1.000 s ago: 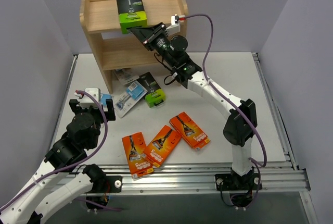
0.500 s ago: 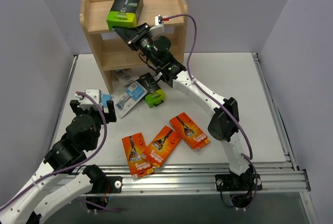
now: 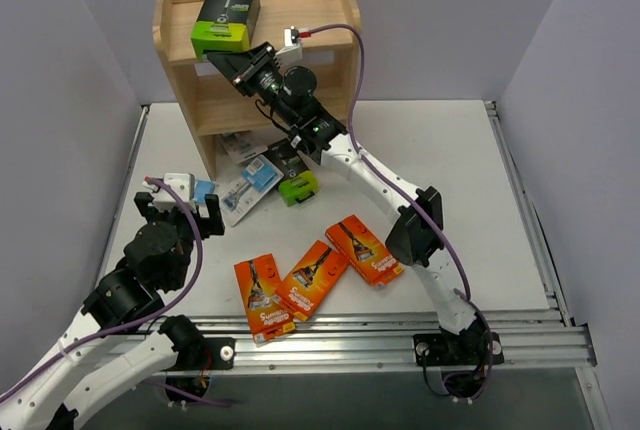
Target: Place and organize the shaving razors onto the shelf
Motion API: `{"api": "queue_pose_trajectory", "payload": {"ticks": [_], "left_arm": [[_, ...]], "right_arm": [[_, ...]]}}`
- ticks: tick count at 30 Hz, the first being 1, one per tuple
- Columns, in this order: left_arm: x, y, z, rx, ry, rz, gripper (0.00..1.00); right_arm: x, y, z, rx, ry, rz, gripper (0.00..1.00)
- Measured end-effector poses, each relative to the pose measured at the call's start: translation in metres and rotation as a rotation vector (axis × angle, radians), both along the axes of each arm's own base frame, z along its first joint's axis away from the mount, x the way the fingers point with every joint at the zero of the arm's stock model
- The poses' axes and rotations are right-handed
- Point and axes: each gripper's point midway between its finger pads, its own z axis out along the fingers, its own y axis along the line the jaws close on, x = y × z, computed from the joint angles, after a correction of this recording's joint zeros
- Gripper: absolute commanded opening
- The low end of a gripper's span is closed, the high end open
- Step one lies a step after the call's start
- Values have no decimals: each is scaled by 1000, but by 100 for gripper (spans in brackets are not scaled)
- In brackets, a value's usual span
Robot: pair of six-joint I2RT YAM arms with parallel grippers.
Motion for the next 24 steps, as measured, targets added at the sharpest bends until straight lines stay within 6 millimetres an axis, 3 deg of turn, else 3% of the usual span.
{"api": "queue_pose_trajectory", "payload": {"ticks": [10, 11, 12, 17, 19, 20, 24], "left_arm": [[0, 0, 0, 0, -1, -2, 94], [-1, 0, 0, 0, -1, -2, 94], [0, 0, 0, 0, -1, -2, 94], [0, 0, 0, 1, -1, 3, 94], [0, 1, -1, 3, 0, 5, 94], [0, 1, -2, 4, 1, 7, 94], [0, 2, -1, 5, -2, 14, 94]], "right_arm": [[-11, 9, 0, -11, -4, 92, 1], [-12, 9, 0, -12, -7, 102, 22], [-14, 9, -1, -8, -7, 115, 33], [-11, 9, -25, -55, 14, 132, 64], [-14, 6, -32, -79, 10, 132, 72], [-15, 3, -33, -86, 21, 132, 80], [-18, -21, -25, -101, 32, 110, 93]]}}
